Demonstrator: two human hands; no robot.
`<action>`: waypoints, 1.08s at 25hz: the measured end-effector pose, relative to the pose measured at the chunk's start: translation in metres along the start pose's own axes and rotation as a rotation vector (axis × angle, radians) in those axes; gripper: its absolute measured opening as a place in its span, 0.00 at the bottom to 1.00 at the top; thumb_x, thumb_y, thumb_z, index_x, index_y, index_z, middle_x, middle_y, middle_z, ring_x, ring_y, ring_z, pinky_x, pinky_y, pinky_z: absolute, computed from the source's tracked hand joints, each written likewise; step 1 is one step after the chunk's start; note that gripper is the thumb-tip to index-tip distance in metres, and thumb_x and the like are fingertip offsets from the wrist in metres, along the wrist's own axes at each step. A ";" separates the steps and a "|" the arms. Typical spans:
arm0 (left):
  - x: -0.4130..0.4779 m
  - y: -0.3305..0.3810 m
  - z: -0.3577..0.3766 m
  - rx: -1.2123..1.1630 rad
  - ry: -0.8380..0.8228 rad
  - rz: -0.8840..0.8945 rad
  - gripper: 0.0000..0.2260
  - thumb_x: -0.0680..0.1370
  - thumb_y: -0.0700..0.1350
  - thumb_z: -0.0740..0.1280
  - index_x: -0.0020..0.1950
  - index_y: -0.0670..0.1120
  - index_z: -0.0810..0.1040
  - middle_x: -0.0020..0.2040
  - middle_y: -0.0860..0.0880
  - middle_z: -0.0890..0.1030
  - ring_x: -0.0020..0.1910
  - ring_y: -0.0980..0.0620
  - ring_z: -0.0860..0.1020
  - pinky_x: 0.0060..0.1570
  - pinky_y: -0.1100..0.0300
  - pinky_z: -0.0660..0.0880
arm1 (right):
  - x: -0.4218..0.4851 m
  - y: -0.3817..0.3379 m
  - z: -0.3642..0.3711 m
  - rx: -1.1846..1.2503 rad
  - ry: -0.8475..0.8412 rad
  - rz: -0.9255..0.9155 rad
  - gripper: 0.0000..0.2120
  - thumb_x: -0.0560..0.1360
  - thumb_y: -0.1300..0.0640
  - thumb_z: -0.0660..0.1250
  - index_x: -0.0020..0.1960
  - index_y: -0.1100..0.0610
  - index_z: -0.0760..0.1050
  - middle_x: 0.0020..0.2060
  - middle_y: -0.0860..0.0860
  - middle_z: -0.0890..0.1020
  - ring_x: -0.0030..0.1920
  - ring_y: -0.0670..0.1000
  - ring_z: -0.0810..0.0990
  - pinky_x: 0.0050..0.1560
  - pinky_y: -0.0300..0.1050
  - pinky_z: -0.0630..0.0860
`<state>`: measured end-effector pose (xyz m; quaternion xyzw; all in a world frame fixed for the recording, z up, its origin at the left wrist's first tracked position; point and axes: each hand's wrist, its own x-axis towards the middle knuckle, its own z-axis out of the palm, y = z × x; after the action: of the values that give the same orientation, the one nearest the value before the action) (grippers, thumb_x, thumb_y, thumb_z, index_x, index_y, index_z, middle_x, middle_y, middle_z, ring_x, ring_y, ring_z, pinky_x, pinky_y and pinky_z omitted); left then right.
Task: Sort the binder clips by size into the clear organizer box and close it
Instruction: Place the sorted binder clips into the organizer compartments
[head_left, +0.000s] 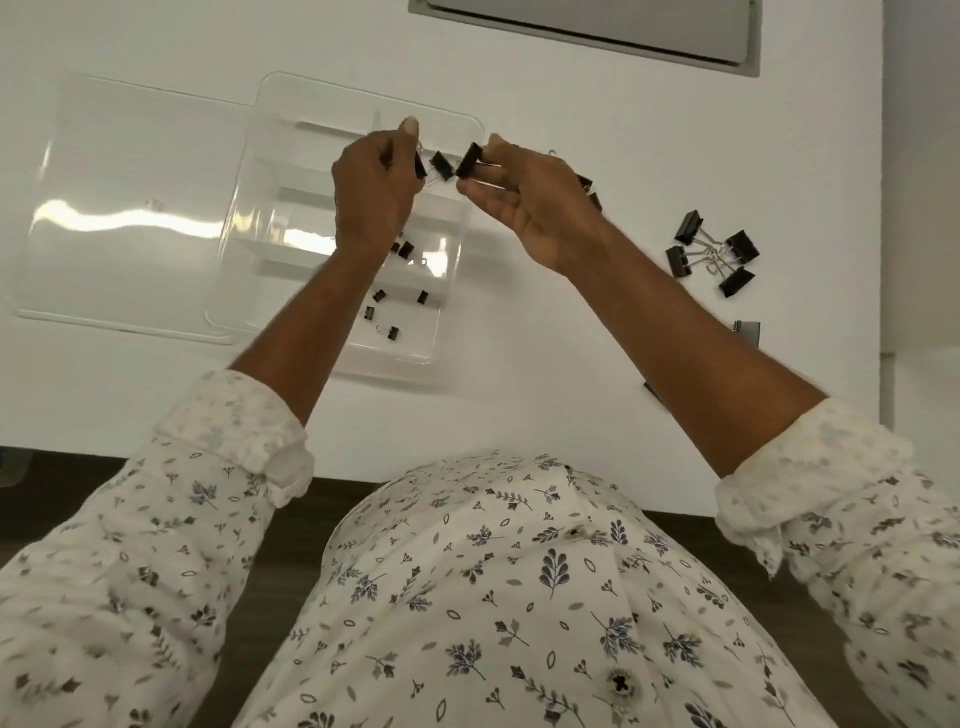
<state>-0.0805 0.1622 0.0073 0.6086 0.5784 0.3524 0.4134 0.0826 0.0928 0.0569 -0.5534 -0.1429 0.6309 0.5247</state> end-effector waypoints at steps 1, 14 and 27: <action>0.003 -0.002 0.000 -0.058 0.000 -0.037 0.27 0.84 0.57 0.60 0.44 0.34 0.80 0.37 0.42 0.83 0.38 0.53 0.86 0.50 0.45 0.83 | 0.003 -0.001 0.005 0.022 0.003 -0.004 0.10 0.84 0.61 0.65 0.59 0.68 0.76 0.53 0.62 0.84 0.53 0.59 0.85 0.60 0.48 0.83; 0.005 -0.013 0.027 0.160 -0.184 0.340 0.15 0.83 0.41 0.63 0.68 0.39 0.78 0.62 0.45 0.82 0.58 0.55 0.78 0.62 0.67 0.74 | 0.017 0.018 -0.081 -0.440 0.320 -0.282 0.12 0.79 0.66 0.61 0.57 0.60 0.80 0.51 0.52 0.85 0.49 0.48 0.85 0.60 0.48 0.82; -0.029 0.018 0.126 0.442 -0.566 0.397 0.18 0.81 0.37 0.64 0.72 0.38 0.74 0.70 0.40 0.75 0.71 0.41 0.72 0.70 0.59 0.63 | 0.016 0.047 -0.172 -1.504 0.195 -0.504 0.15 0.80 0.60 0.66 0.66 0.60 0.76 0.66 0.57 0.76 0.64 0.59 0.75 0.65 0.47 0.71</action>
<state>0.0389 0.1211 -0.0262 0.8555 0.3747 0.1112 0.3397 0.2073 0.0175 -0.0476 -0.7629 -0.6041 0.1767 0.1478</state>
